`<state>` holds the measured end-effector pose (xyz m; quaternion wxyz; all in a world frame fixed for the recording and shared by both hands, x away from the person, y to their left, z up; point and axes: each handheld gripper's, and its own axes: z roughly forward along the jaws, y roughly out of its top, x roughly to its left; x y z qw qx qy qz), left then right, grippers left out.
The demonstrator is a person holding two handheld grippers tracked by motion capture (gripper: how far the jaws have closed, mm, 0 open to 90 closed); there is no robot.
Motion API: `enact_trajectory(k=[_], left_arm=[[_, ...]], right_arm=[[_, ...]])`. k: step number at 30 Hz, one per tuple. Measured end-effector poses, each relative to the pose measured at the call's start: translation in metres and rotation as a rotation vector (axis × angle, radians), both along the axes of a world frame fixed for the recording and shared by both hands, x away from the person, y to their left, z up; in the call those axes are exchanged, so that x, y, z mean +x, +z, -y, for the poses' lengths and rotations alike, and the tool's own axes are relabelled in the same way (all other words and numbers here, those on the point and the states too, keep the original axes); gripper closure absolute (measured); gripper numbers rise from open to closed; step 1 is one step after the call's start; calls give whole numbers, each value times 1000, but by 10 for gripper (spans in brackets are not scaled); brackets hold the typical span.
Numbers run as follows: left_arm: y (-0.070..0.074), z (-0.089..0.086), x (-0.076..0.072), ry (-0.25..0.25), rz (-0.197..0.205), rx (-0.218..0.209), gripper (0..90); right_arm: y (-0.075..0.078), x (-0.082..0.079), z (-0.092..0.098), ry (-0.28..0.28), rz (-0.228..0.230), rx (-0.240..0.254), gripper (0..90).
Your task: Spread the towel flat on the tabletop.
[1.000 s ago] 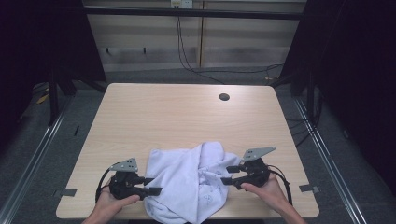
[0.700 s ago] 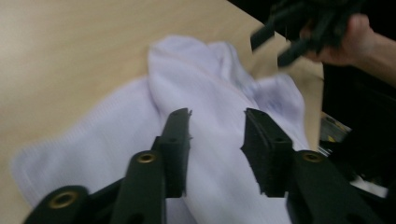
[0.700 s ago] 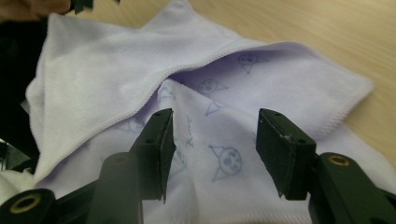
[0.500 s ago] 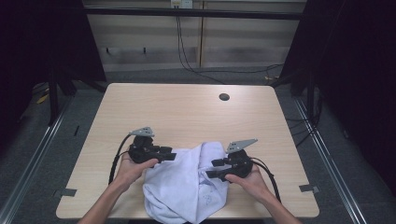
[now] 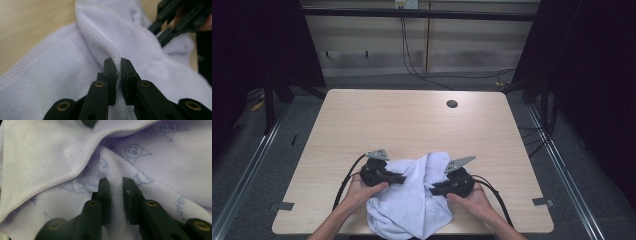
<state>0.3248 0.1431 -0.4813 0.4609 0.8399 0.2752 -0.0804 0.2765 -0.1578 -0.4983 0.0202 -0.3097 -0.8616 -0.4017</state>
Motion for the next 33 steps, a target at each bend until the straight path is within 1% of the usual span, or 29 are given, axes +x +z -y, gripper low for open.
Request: enact_trajectory(k=[1, 2, 3, 4, 7, 8, 9, 10, 11, 13, 14, 15, 16, 17, 18, 19, 20, 21, 22, 23, 24, 25, 27, 28, 29, 30, 31, 32, 33], left_arm=[[0, 0, 0, 0, 0, 0, 849], [10, -11, 1, 32, 23, -72, 850], [10, -11, 1, 32, 23, -72, 850], [16, -19, 1, 48, 35, -124, 851], [27, -37, -1, 98, 69, -191, 850], [33, -49, -1, 134, 86, -218, 850], [33, -49, -1, 134, 86, -218, 850], [41, -61, -1, 172, 108, -242, 850], [41, -61, -1, 172, 108, -242, 850], [49, -72, -3, 199, 126, -281, 850], [58, -84, -8, 217, 155, -313, 850], [58, -84, -8, 217, 155, -313, 851], [63, -93, -12, 233, 172, -322, 851], [63, -93, -12, 233, 172, -322, 851], [65, -97, -14, 239, 177, -326, 851], [67, -99, -14, 247, 182, -327, 851], [71, -101, -12, 268, 196, -337, 851], [71, -101, -12, 268, 196, -337, 852], [73, -101, -11, 270, 205, -340, 852], [77, -100, -9, 287, 219, -350, 851], [81, -100, -7, 300, 223, -368, 851], [85, -99, -4, 311, 232, -376, 851], [97, -99, 3, 346, 262, -358, 852], [104, -101, 9, 360, 278, -354, 852], [112, -104, 14, 378, 289, -362, 852], [123, -107, 21, 396, 302, -365, 851], [129, -108, 25, 399, 312, -361, 851], [141, -109, 30, 406, 339, -345, 851], [147, -108, 32, 415, 353, -346, 851]], right_arm=[[0, 0, 0, 0, 0, 0, 809], [3, 3, 5, -11, -10, 13, 821], [3, 3, 5, -11, -10, 13, 821], [8, 6, 14, -34, 1, 17, 826], [12, 9, 23, -61, 6, 27, 827], [17, 13, 38, -102, 17, 38, 827], [17, 13, 38, -102, 17, 38, 827], [23, 16, 51, -149, 22, 48, 827], [23, 16, 51, -149, 22, 48, 827], [29, 19, 65, -186, 32, 68, 826], [37, 21, 78, -210, 37, 93, 826], [37, 21, 78, -210, 37, 93, 826], [46, 23, 91, -234, 65, 122, 827], [46, 23, 91, -234, 65, 122, 827], [58, 24, 102, -256, 87, 151, 829], [58, 24, 102, -256, 87, 151, 829], [70, 26, 105, -264, 108, 174, 831], [70, 26, 105, -264, 108, 174, 831], [76, 28, 104, -264, 121, 173, 832], [81, 30, 104, -262, 132, 172, 832], [96, 40, 101, -258, 147, 189, 833], [96, 40, 101, -258, 147, 189, 833], [109, 52, 99, -270, 151, 196, 833], [120, 63, 98, -283, 159, 200, 833], [120, 63, 98, -283, 159, 200, 833], [126, 70, 98, -289, 163, 210, 833], [135, 77, 99, -295, 171, 221, 833], [140, 82, 98, -300, 180, 225, 833], [150, 88, 97, -301, 190, 231, 833]])
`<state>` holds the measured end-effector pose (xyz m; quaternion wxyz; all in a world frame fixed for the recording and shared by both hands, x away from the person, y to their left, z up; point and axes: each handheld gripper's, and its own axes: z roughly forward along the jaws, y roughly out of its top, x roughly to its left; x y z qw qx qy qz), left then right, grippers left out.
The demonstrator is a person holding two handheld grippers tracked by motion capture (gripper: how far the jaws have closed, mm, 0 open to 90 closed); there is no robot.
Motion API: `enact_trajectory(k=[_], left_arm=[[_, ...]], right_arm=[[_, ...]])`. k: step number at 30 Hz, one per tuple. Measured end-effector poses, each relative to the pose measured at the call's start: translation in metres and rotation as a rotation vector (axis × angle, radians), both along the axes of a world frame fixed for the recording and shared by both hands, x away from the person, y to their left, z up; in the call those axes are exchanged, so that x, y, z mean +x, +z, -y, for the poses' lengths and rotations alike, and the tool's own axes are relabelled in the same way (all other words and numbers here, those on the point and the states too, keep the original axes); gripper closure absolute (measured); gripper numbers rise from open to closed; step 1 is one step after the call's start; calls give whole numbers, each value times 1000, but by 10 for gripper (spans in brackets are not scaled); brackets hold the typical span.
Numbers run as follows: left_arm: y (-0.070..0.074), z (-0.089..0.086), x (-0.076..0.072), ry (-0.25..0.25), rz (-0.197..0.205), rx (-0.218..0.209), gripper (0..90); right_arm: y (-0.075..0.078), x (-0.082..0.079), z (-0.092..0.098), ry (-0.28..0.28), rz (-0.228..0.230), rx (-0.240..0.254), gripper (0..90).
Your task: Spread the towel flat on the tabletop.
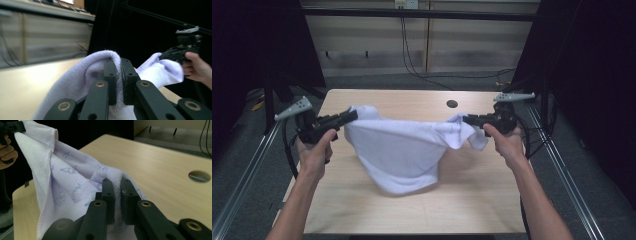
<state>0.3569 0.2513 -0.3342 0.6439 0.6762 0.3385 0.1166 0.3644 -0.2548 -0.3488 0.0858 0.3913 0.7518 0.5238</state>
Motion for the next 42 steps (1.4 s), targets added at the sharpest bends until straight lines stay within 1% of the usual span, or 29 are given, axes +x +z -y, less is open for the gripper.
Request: enact_trajectory(k=[4, 6, 8, 9, 10, 11, 12, 13, 14, 15, 17, 20, 21, 22, 23, 24, 25, 27, 28, 29, 31, 32, 33, 35, 36, 38, 40, 41, 42], left_arm=[[37, 2, 8, 28, 74, 14, 851], [52, 3, 8, 35, 101, 11, 851], [65, 6, 5, 45, 132, 32, 850], [70, 7, 3, 41, 153, 42, 850], [74, 8, -1, 37, 168, 32, 849], [74, 8, -6, 24, 182, 22, 850], [73, 9, -12, 19, 186, 28, 849], [70, 10, -17, 12, 188, 44, 849], [63, 12, -24, 7, 189, 59, 849], [51, 12, -32, -18, 169, 58, 848], [24, 14, -45, -60, 124, 60, 847], [-23, 18, -62, -137, 8, 61, 843], [-38, 21, -68, -153, -33, 76, 843], [-48, 23, -72, -166, -50, 97, 840], [-63, 27, -78, -192, -83, 108, 838], [-74, 29, -80, -215, -119, 119, 834], [-83, 31, -83, -230, -134, 133, 823], [-94, 34, -86, -264, -164, 151, 765], [-98, 34, -87, -276, -165, 164, 729], [-98, 34, -88, -285, -162, 161, 716], [-94, 30, -88, -293, -148, 132, 686], [-91, 29, -86, -286, -140, 129, 666], [-88, 27, -84, -266, -134, 114, 661], [-86, 24, -73, -233, -124, 95, 663], [-88, 26, -67, -229, -135, 109, 676], [-98, 30, -54, -205, -153, 174, 697], [-112, 34, -43, -224, -193, 210, 714], [-123, 37, -39, -228, -224, 224, 709], [-132, 41, -38, -250, -255, 238, 694]], right_arm=[[31, 18, -3, -26, 44, -3, 833], [44, 24, -2, -35, 65, 9, 833], [58, 29, 0, -55, 93, 24, 832], [64, 30, 1, -62, 105, 29, 831], [70, 29, 3, -65, 127, 35, 831], [74, 27, 5, -68, 151, 55, 831], [77, 24, 6, -67, 168, 73, 831], [77, 21, 7, -62, 166, 70, 831], [75, 18, 7, -55, 159, 60, 831], [69, 15, 7, -43, 145, 47, 830], [46, 7, 7, -2, 79, -18, 829], [4, -6, 9, 23, -4, -61, 827], [-10, -11, 10, 35, -29, -69, 826], [-23, -15, 10, 46, -51, -77, 823], [-33, -18, 10, 51, -70, -89, 820], [-48, -24, 9, 59, -113, -122, 814], [-60, -27, 8, 62, -126, -142, 800], [-77, -34, 7, 70, -161, -132, 696], [-85, -38, 6, 77, -167, -131, 644], [-90, -44, 5, 85, -171, -126, 604], [-90, -54, 9, 94, -137, -91, 553], [-88, -60, 14, 72, -120, -69, 547], [-87, -63, 16, 58, -118, -63, 549], [-89, -71, 21, 59, -127, -71, 550], [-92, -74, 21, 69, -139, -73, 550], [-100, -83, 15, 91, -144, -92, 550], [-107, -91, 4, 128, -148, -100, 549], [-108, -94, -1, 142, -151, -106, 549], [-110, -98, -9, 169, -154, -106, 550]])
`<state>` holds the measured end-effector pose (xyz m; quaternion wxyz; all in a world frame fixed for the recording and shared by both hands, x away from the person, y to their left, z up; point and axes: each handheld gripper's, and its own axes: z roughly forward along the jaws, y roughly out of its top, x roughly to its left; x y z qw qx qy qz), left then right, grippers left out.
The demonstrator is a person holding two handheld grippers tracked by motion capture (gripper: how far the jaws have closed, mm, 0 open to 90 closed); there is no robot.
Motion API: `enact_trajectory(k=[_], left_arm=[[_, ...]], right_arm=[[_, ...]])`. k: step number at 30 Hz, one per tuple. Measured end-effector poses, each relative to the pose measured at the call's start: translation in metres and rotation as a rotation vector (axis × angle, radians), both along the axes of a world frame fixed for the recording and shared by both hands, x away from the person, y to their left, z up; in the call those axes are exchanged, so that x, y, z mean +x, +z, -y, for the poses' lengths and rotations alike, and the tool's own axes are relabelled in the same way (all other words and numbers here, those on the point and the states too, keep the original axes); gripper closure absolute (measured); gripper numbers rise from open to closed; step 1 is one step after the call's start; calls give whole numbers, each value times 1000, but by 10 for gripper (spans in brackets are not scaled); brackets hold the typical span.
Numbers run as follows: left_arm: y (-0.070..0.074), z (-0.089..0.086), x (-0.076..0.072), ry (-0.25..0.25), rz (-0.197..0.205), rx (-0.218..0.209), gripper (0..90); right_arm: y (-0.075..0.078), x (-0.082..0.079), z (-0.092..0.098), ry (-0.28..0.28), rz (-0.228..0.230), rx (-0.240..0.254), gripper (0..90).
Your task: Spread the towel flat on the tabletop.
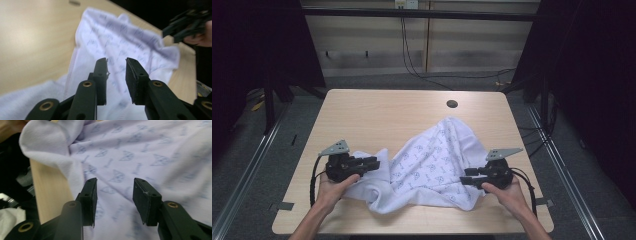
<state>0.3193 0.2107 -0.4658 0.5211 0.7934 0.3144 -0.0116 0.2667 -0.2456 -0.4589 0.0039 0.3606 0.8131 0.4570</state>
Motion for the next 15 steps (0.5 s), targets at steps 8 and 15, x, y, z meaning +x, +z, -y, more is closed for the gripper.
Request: enact_trajectory(k=[8, 15], left_arm=[[-32, 14, -5, -80, -47, 207, 848], [-27, 8, -5, -71, -53, 144, 900]], right_arm=[[-21, -6, -50, 135, -48, -36, 517], [-39, 0, -61, 155, -86, -63, 518]])
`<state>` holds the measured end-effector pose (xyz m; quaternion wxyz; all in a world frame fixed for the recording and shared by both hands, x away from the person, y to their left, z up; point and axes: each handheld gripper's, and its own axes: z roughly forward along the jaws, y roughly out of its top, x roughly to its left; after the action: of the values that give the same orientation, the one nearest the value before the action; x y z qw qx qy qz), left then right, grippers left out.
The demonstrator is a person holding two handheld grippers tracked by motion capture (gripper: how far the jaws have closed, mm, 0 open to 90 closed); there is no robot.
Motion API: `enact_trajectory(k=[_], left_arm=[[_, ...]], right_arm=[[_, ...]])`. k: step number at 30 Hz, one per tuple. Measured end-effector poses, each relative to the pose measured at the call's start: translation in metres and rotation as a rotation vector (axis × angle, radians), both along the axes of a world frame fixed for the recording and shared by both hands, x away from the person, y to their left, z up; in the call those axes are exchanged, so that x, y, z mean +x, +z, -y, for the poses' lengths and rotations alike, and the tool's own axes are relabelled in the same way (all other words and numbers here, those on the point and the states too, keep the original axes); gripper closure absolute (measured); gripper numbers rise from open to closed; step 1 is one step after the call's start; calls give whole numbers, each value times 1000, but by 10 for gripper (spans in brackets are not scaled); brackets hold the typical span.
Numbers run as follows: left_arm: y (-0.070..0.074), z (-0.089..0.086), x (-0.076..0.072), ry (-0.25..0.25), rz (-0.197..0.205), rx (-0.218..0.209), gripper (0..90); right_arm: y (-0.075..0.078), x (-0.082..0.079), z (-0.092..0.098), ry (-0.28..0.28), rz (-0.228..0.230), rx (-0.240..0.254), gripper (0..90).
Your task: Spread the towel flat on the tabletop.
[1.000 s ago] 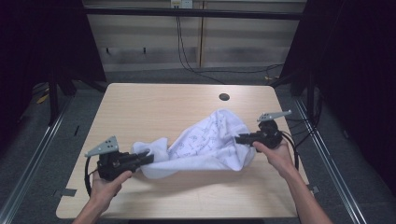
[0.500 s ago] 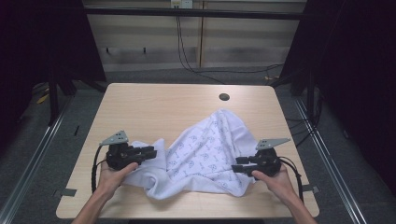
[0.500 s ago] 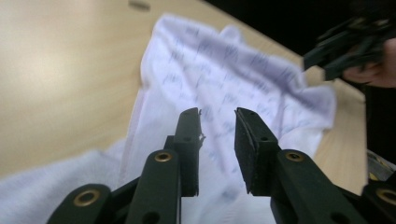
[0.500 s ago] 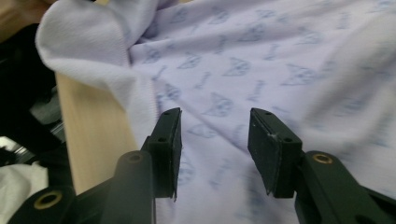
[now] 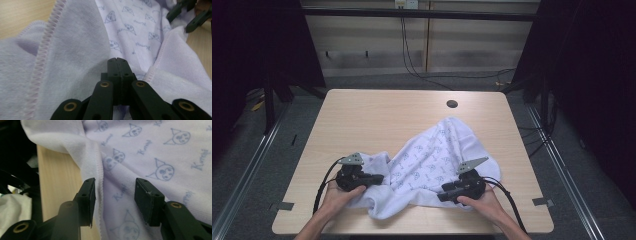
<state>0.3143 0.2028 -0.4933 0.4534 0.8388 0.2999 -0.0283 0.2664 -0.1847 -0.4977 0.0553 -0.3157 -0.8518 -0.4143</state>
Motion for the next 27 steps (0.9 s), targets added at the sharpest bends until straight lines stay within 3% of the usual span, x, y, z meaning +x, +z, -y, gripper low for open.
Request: enact_trajectory(k=[2, 5, 8, 9, 10, 16, 21, 23, 25, 27], left_arm=[[0, -2, 1, 20, -3, -15, 890], [-1, -5, 2, 49, -10, -8, 819], [2, -8, 3, 105, -6, -29, 686], [4, -9, 3, 123, -7, -36, 607], [6, -12, 4, 136, -3, -53, 589], [15, -30, 8, 210, 34, -109, 564], [9, -31, 14, 257, 58, -66, 525], [4, -26, 18, 243, 52, -58, 513], [-1, -18, 19, 199, 40, -28, 510], [-6, -10, 16, 132, 17, 23, 520]], right_arm=[[-3, -2, -4, 11, 11, -18, 560], [-2, -3, -5, 15, 28, -51, 819], [-3, 1, 1, 8, -3, -49, 876], [-3, 4, 7, -5, -4, -58, 879], [-1, 6, 12, -25, 0, -75, 879], [-3, 34, 61, -168, 44, -94, 875], [-4, 58, 86, -305, 77, -111, 848], [-4, 61, 87, -317, 75, -110, 752], [3, 56, 84, -310, 92, -88, 663], [13, 49, 82, -312, 114, -52, 632]])
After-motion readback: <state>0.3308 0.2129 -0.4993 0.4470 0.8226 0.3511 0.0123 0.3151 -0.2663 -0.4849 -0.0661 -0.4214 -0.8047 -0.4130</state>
